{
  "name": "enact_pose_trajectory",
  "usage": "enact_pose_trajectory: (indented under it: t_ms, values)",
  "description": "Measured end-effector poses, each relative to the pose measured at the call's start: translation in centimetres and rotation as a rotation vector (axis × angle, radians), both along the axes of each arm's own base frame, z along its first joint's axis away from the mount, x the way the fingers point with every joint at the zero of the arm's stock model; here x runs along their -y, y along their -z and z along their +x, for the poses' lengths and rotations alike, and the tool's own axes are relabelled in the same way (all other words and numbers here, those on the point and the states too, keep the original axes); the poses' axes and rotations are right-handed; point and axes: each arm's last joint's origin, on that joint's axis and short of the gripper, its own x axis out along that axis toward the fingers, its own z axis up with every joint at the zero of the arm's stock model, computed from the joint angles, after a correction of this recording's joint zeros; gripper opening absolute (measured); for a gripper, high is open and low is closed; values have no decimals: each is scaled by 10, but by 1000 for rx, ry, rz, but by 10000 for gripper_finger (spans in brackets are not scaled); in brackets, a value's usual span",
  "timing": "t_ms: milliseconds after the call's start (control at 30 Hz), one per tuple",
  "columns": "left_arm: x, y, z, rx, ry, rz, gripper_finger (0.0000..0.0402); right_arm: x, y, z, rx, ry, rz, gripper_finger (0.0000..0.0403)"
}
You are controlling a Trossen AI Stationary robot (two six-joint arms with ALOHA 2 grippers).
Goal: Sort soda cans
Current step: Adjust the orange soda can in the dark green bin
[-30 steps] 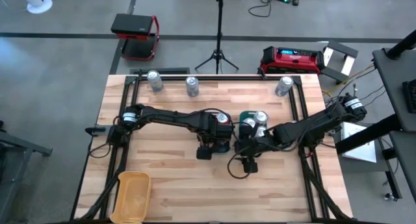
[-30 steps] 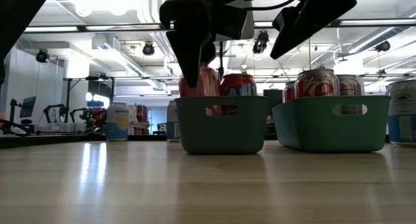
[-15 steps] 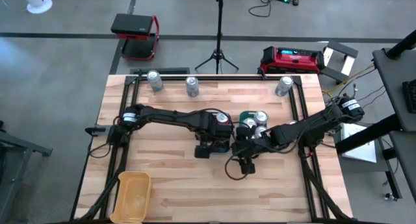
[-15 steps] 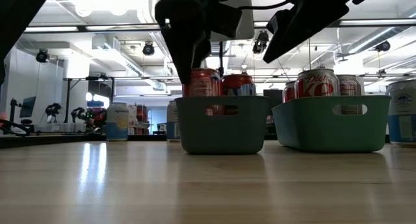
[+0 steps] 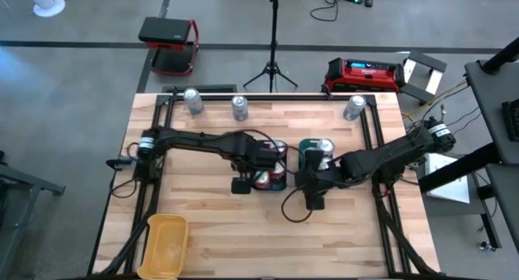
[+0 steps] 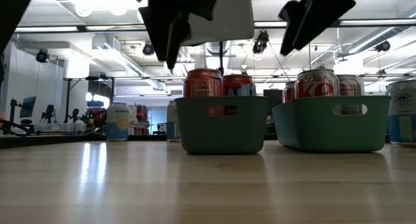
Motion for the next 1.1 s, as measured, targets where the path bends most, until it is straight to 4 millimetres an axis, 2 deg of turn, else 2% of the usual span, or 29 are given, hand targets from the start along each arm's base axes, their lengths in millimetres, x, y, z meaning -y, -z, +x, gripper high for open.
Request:
enact_pose_trajectory:
  t_ms: [133, 267, 433, 533, 600, 700, 867, 1100]
  values:
    - [-4, -16, -23, 183, -48, -15, 306, -9, -7, -4, 72, -15, -11, 237]
    - [-6, -18, -44, 433, -78, -44, 306, -19, 4, 3, 179, -56, 20, 227]
    - [0, 6, -66, 612, -94, -99, 306, -25, 33, 21, 311, 26, 117, 215]
    - [12, 27, -76, 623, -53, -170, 306, -29, 47, 31, 295, 81, 143, 207]
    - [19, 39, -79, 629, -54, -198, 306, -34, 49, 42, 318, 116, 149, 200]
    - [27, 49, -77, 677, -51, -223, 306, -41, 57, 60, 309, 145, 127, 189]
    - [31, 73, -76, 622, -45, -225, 307, -50, 73, 85, 273, 148, 110, 169]
    - [32, 97, -71, 657, -4, -218, 307, -52, 79, 99, 317, 189, 68, 136]
